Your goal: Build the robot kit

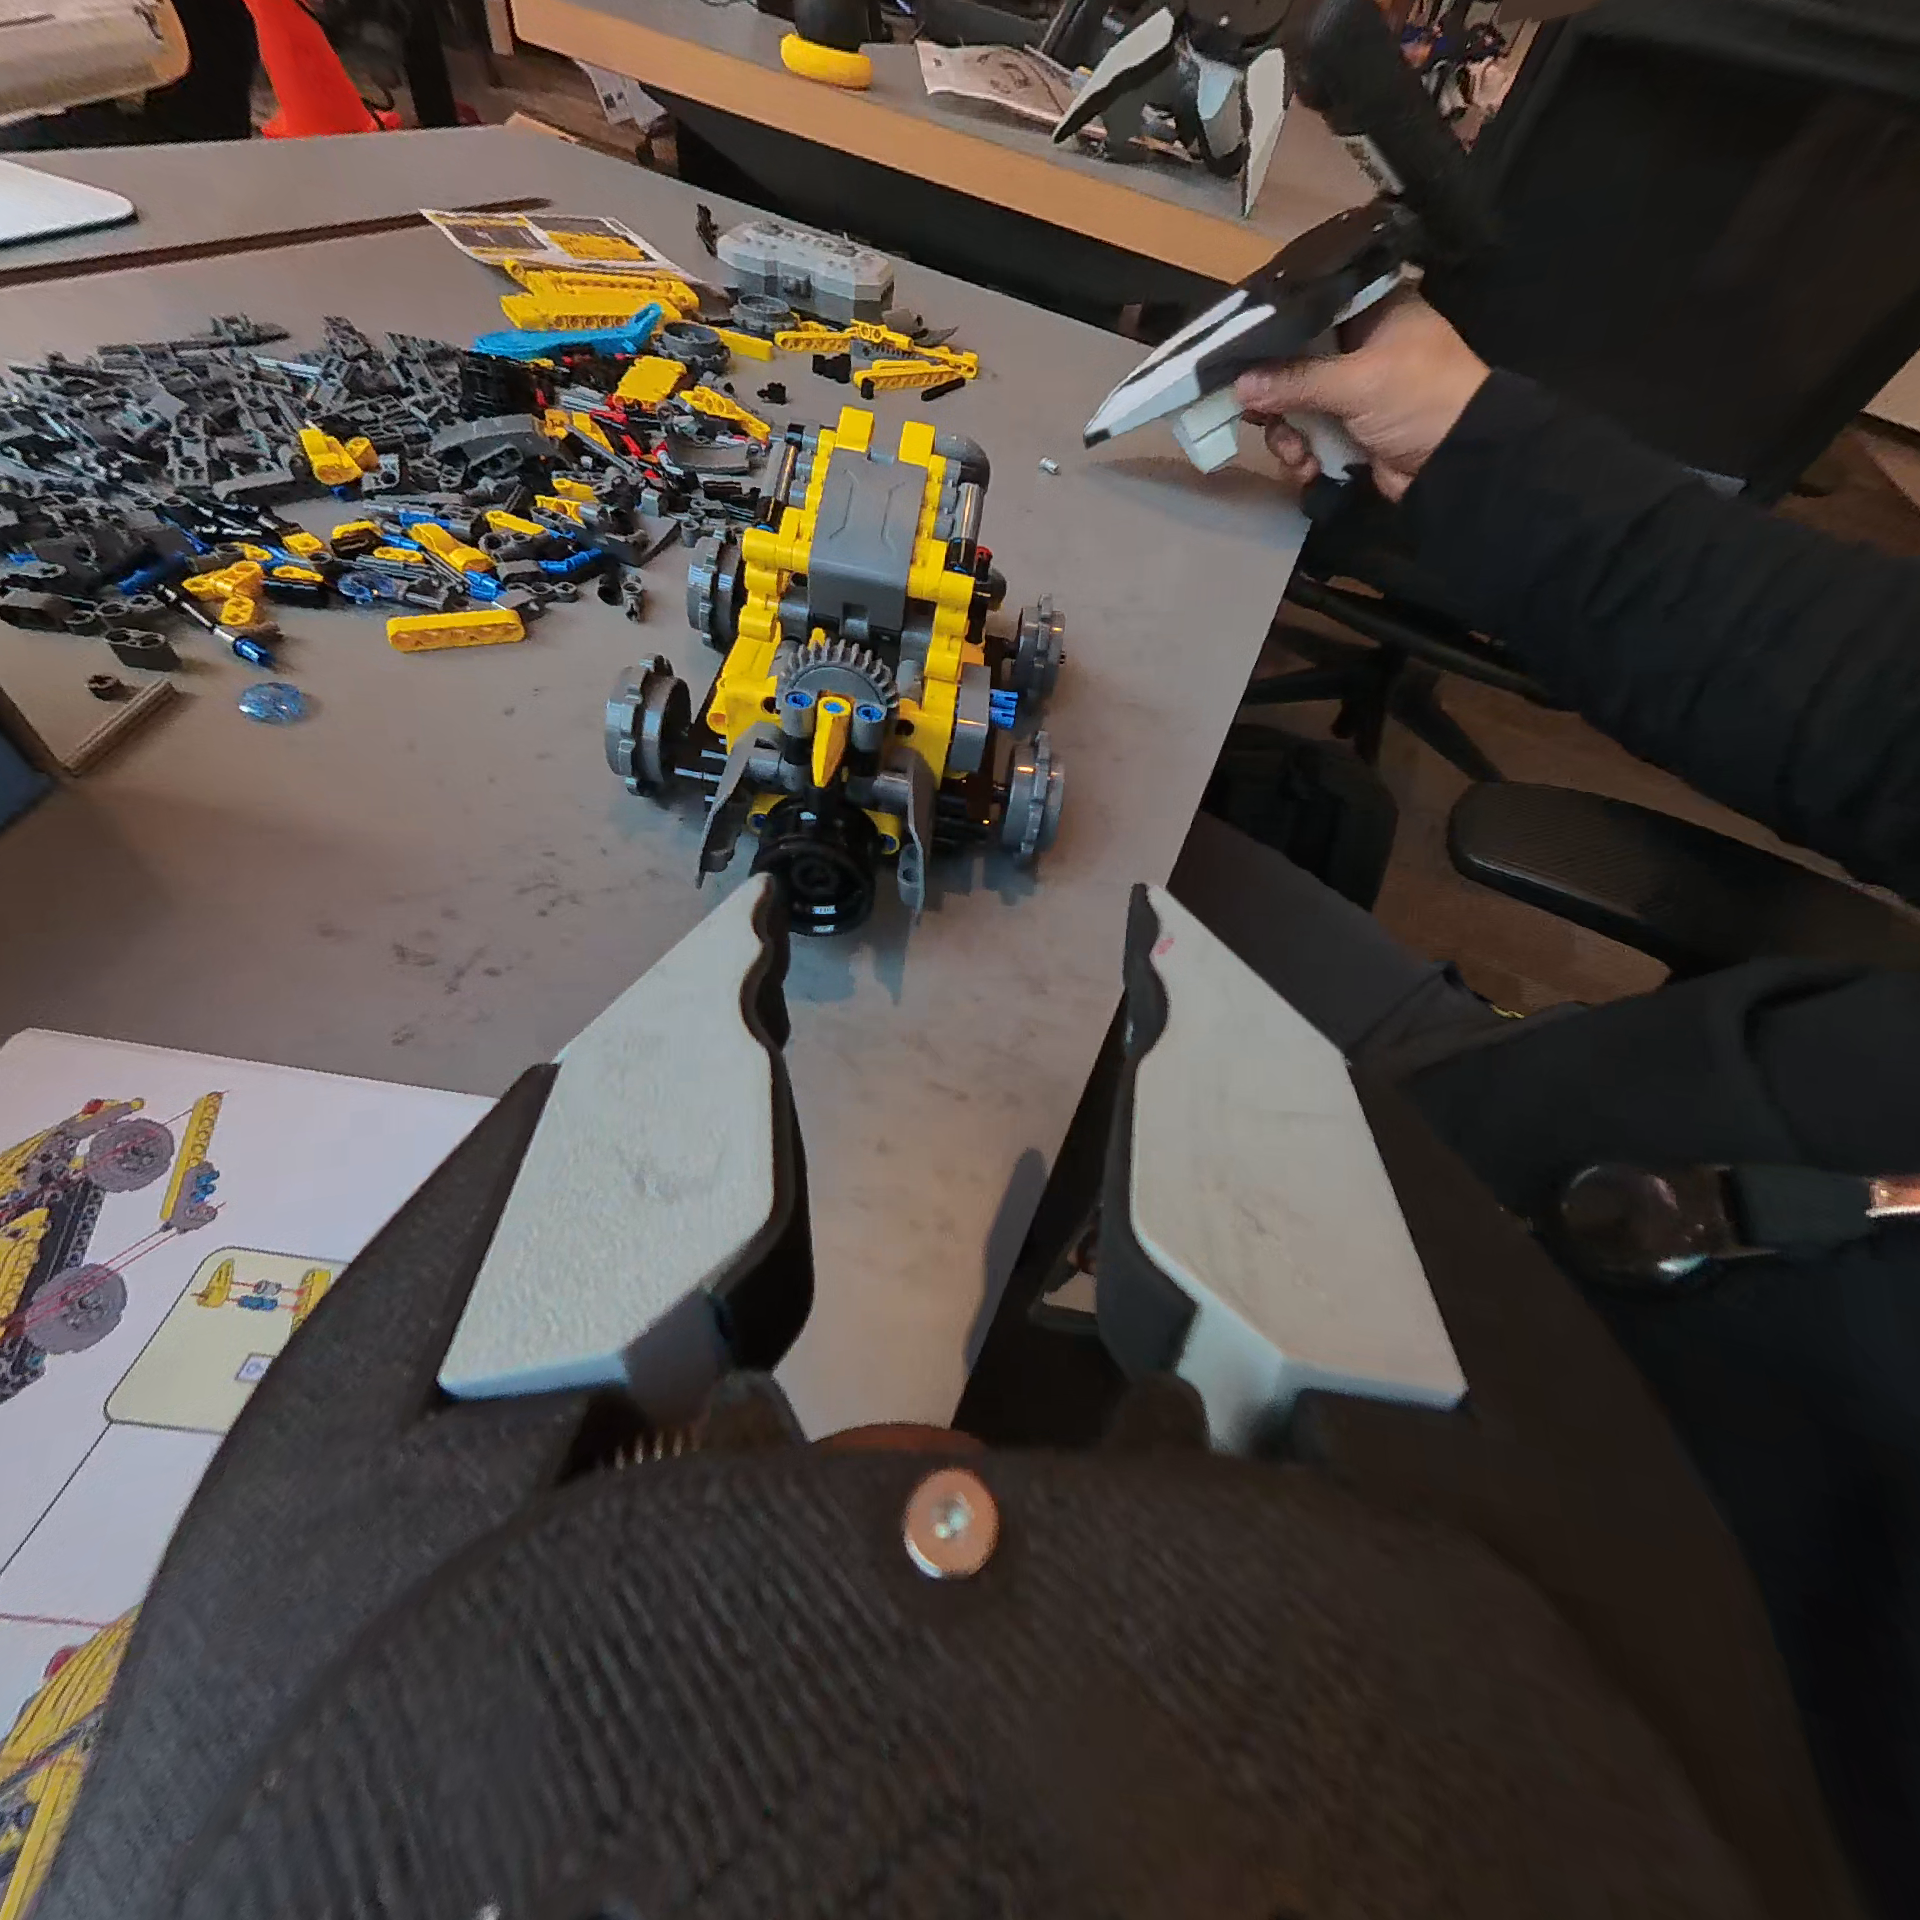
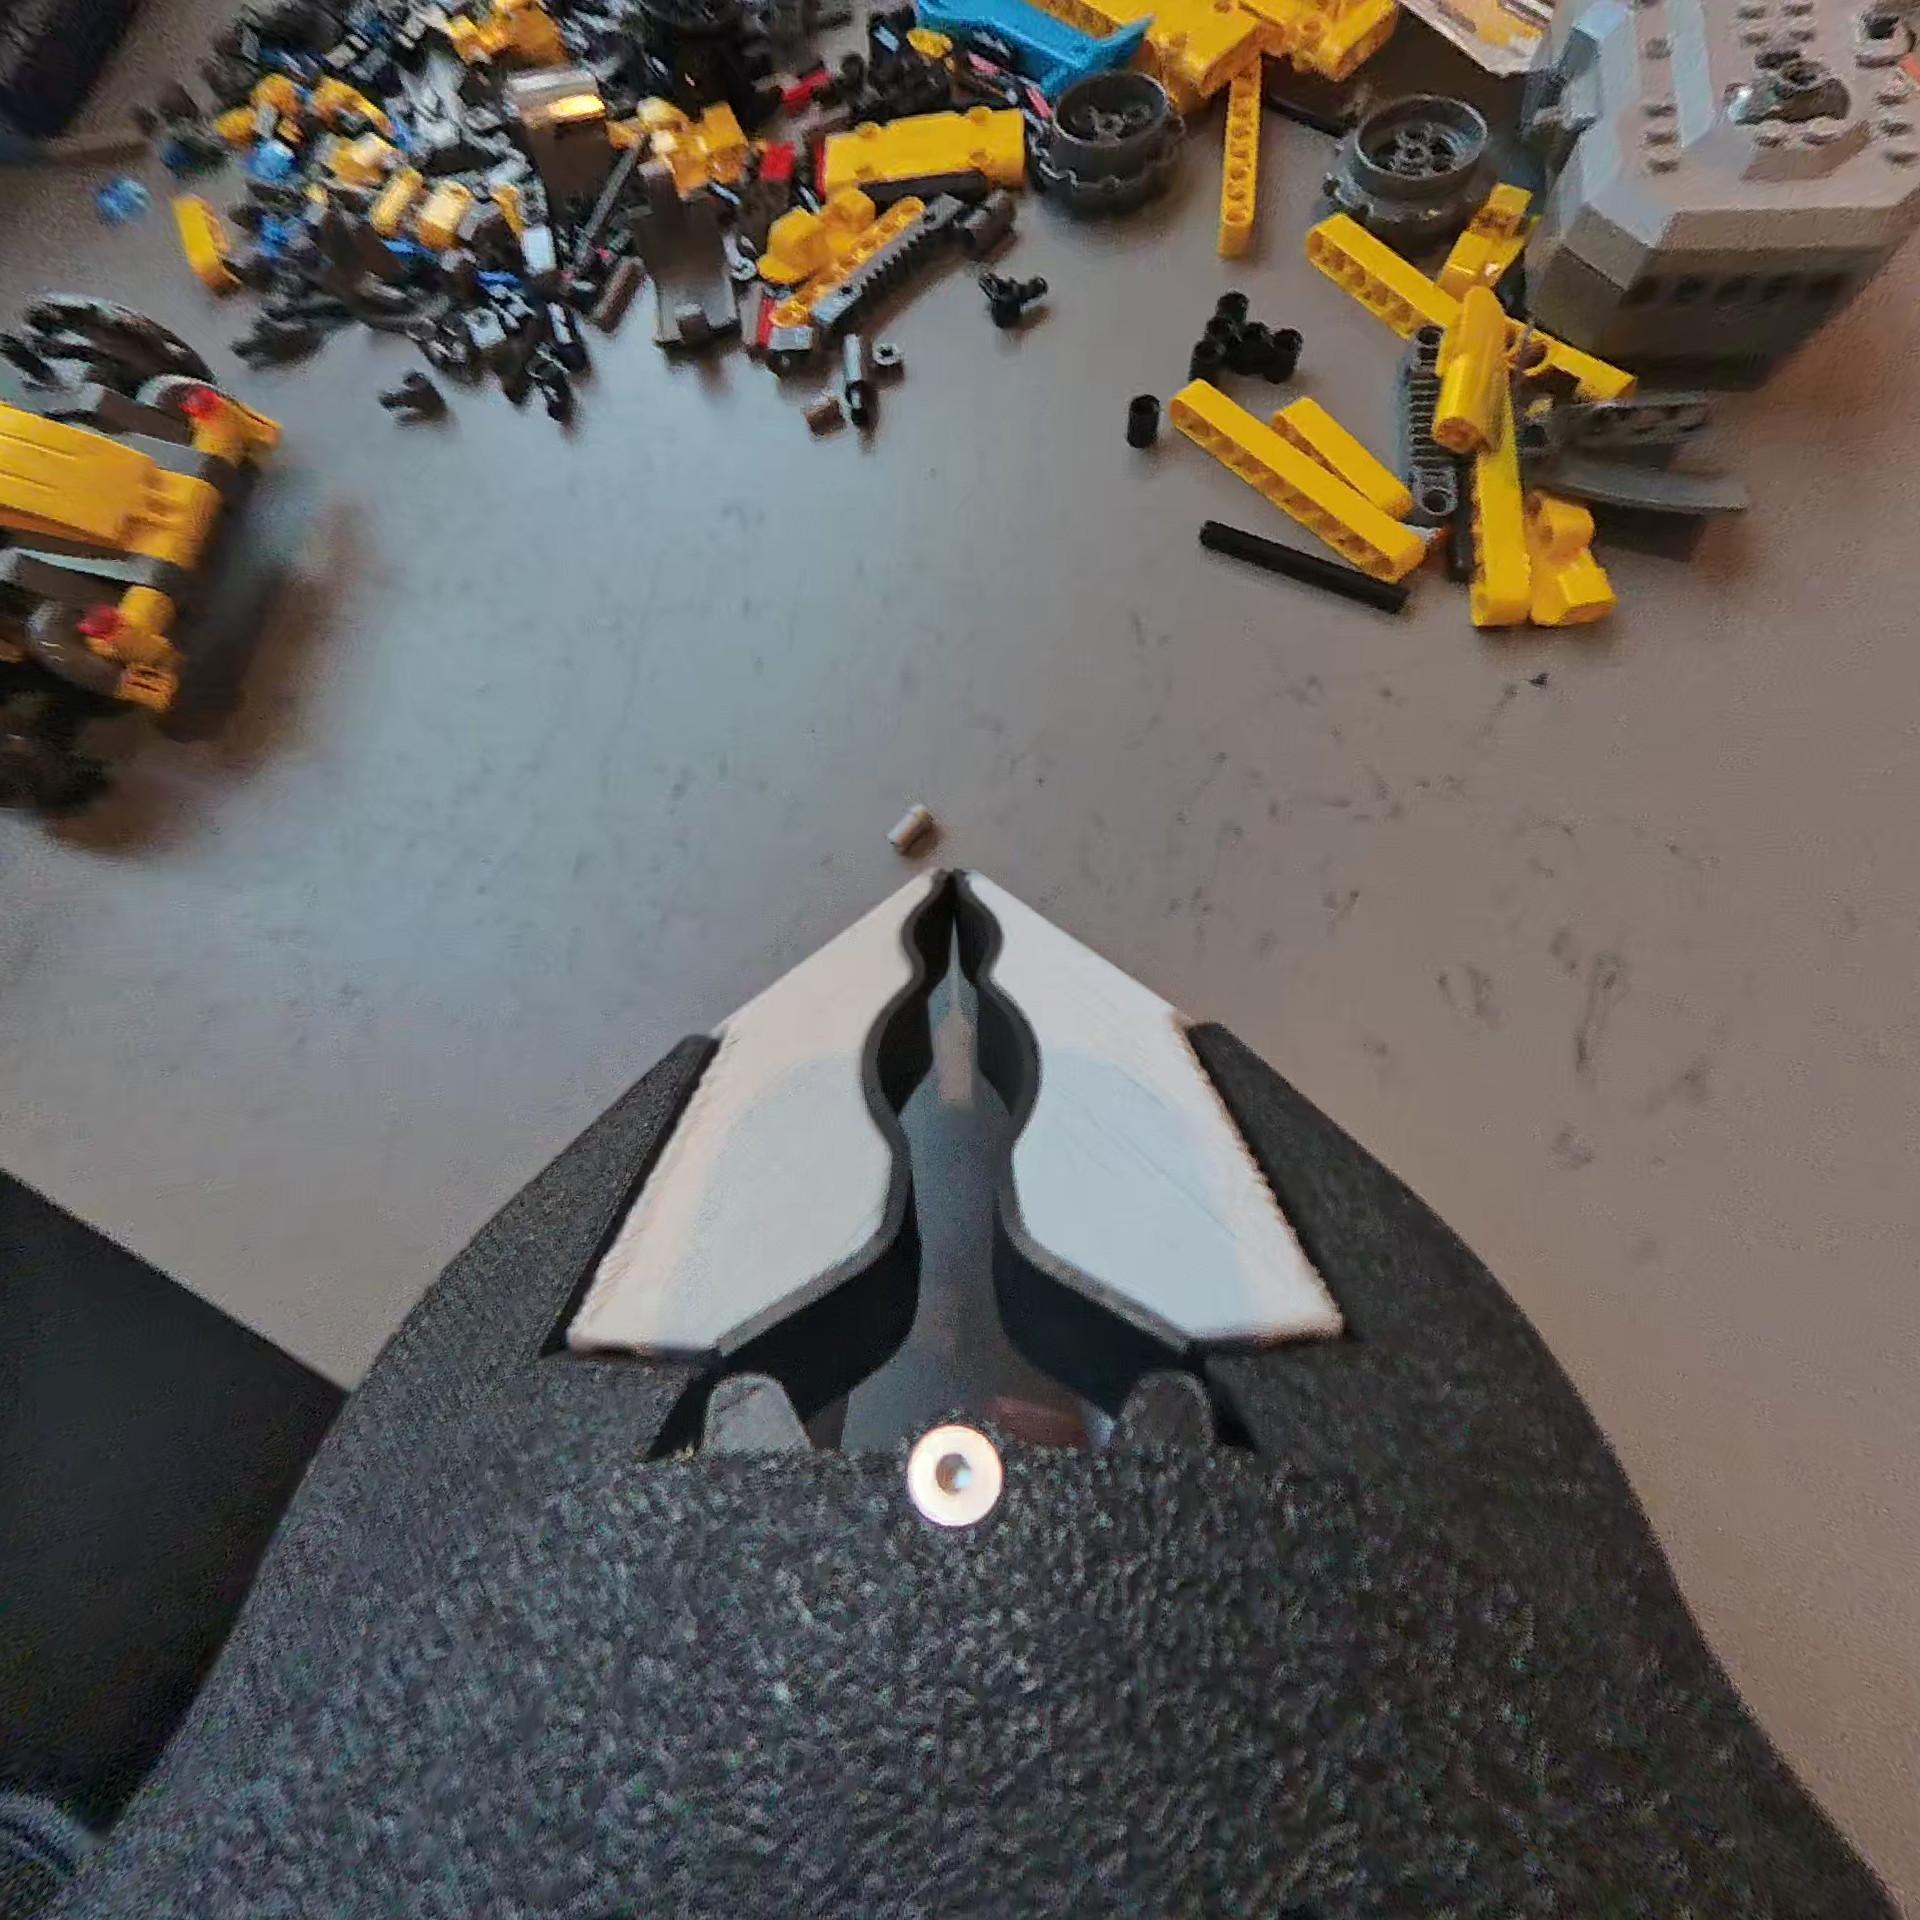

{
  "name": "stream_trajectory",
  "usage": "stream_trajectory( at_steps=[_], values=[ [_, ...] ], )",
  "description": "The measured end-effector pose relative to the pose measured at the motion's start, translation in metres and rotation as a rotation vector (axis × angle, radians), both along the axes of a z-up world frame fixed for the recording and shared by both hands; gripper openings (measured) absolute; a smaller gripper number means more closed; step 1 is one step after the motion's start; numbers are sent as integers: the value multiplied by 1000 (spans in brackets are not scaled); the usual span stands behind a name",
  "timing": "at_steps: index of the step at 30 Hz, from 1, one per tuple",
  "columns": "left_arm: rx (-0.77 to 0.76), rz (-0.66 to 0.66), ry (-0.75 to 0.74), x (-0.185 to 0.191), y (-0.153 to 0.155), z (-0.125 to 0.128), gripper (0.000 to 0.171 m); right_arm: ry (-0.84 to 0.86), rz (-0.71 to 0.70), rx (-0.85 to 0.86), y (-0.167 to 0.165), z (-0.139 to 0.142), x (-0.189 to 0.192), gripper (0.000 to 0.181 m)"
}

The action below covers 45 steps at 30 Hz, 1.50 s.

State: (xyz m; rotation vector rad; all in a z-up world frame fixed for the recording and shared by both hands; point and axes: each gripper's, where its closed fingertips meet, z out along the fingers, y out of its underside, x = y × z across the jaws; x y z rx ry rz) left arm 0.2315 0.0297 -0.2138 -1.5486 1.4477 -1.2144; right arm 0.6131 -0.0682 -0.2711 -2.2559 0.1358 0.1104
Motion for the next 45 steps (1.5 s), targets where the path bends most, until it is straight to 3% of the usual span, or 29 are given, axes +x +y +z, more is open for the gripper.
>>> stream_trajectory(
  at_steps=[6, 16, 25, 29, 32, 35, 38, 41, 43, 45],
  values=[
    [61, 8, -7, -10, -4, -6, 56, -87, 19, -95, 6, -13, 1, 0],
    [125, 11, -20, -12, -4, -15, 53, -88, 16, -79, 6, -12, 2, 0],
    [177, 34, -49, -15, -4, -11, 51, -88, -27, 138, 12, 23, 1, 2],
    [176, 91, -81, -15, -3, -5, 55, -150, -35, 368, 30, 79, -30, 23],
    [162, 143, -113, -16, -9, 0, 65, -223, 36, 449, 47, 110, -70, 38],
    [188, 170, -138, -18, -18, -3, 79, -256, 193, 425, 61, 117, -123, 42],
    [196, 146, -122, -18, -31, -10, 88, -375, 348, 319, 68, 107, -164, 53],
    [205, 116, -126, -15, -38, -11, 93, -521, 242, 264, 80, 109, -150, 70],
    [223, 120, -136, -15, -37, -13, 88, -502, 133, 292, 86, 121, -134, 92],
    [243, 60, -148, -16, -43, -15, 76, -360, 178, 342, 90, 129, -144, 72]
  ],
)
